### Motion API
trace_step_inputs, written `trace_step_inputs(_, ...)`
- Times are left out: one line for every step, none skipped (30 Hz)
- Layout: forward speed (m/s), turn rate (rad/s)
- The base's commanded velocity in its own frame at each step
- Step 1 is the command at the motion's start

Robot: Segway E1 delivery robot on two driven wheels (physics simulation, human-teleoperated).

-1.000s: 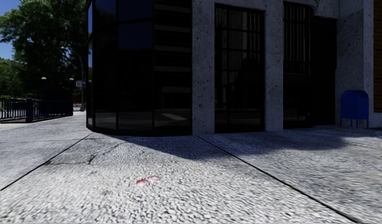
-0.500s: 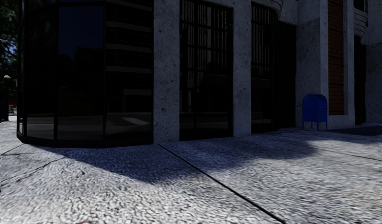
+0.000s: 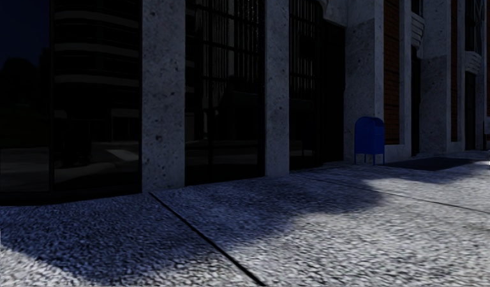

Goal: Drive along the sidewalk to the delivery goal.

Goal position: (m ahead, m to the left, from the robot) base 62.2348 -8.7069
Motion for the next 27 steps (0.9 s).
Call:
trace_step_inputs(1.30, -0.65)
trace_step_inputs(1.30, -0.66)
trace_step_inputs(1.30, -0.71)
trace_step_inputs(1.30, -0.73)
trace_step_inputs(1.30, -0.73)
trace_step_inputs(1.30, -0.73)
trace_step_inputs(1.30, -0.73)
trace_step_inputs(1.30, -0.73)
trace_step_inputs(1.30, -0.73)
trace_step_inputs(1.30, -0.73)
trace_step_inputs(1.30, -0.73)
trace_step_inputs(1.30, -0.73)
trace_step_inputs(1.30, -0.73)
trace_step_inputs(1.30, -0.73)
trace_step_inputs(1.30, -0.73)
trace_step_inputs(1.30, -0.71)
trace_step_inputs(1.30, -0.71)
trace_step_inputs(1.39, -0.65)
trace_step_inputs(2.00, -0.62)
trace_step_inputs(2.00, -0.62)
trace_step_inputs(2.00, -0.62)
trace_step_inputs(2.00, -0.62)
trace_step_inputs(2.00, -0.62)
trace_step_inputs(2.00, -0.62)
trace_step_inputs(2.00, -0.62)
trace_step_inputs(2.00, -0.61)
trace_step_inputs(2.00, -0.60)
